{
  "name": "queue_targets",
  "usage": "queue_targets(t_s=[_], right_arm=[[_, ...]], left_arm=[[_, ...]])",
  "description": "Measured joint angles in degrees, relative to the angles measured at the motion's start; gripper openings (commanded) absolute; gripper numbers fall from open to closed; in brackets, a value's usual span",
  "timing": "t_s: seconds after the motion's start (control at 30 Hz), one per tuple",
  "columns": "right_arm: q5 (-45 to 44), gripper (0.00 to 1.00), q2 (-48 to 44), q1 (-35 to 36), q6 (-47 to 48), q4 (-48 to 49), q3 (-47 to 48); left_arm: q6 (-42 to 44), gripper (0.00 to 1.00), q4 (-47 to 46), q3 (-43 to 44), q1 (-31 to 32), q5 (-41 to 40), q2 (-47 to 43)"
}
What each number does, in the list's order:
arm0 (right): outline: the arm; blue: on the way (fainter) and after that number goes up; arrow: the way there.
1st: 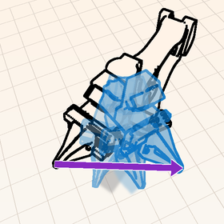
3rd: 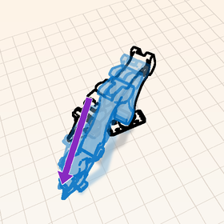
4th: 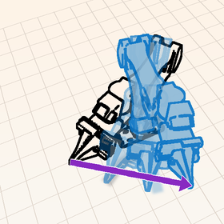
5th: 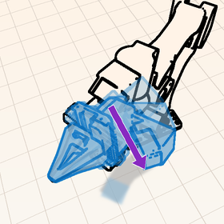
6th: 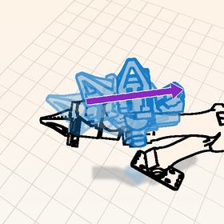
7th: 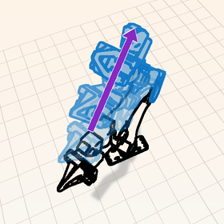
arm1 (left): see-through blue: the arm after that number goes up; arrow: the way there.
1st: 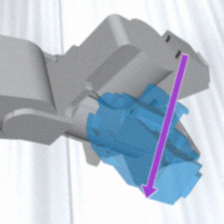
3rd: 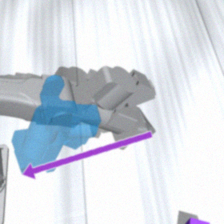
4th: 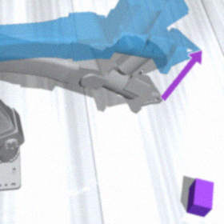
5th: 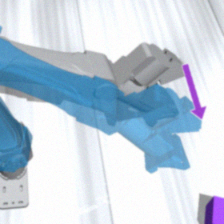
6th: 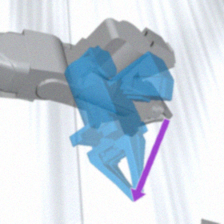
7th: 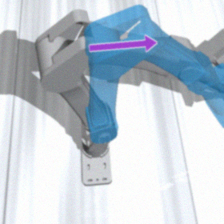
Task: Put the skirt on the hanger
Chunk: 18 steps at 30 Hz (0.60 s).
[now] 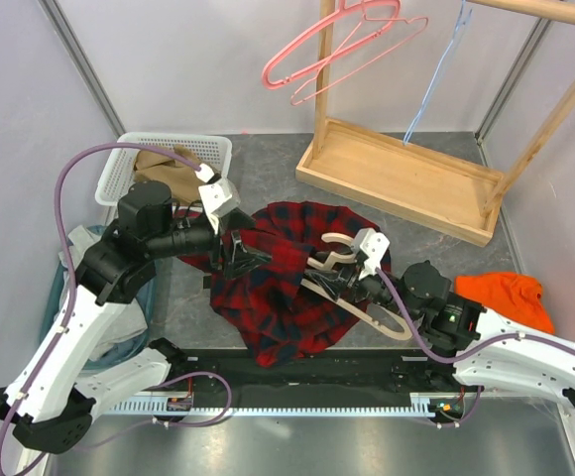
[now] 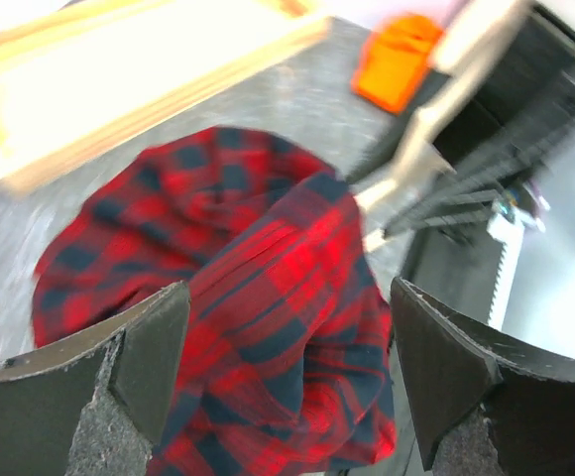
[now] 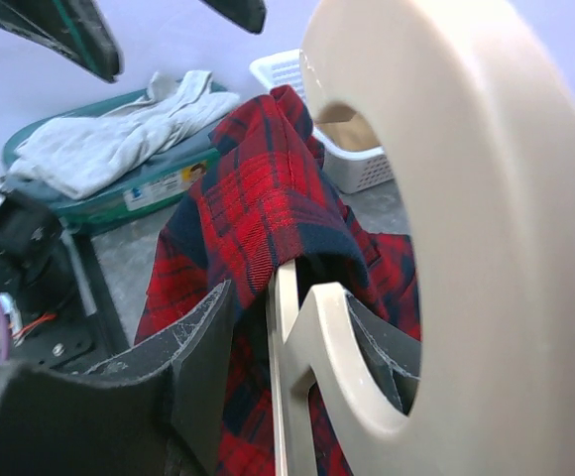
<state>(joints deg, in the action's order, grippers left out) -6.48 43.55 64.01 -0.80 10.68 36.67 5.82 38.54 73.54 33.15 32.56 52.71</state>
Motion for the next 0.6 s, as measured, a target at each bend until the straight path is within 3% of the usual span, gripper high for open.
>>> queue_targets(t_s=[0.27,0.6], right_arm=[[6.51,0.0,-2.56,0.0,-0.07,-8.2,3.67],[13.81,0.0,-0.61,0.0,-0.52,-12.59,7.58]], left_arm=[[7.78,0.86,2.16,5.84,0.0,17.18,4.59],[10.49,0.78,10.12,4.66,0.55,21.97,15.54]])
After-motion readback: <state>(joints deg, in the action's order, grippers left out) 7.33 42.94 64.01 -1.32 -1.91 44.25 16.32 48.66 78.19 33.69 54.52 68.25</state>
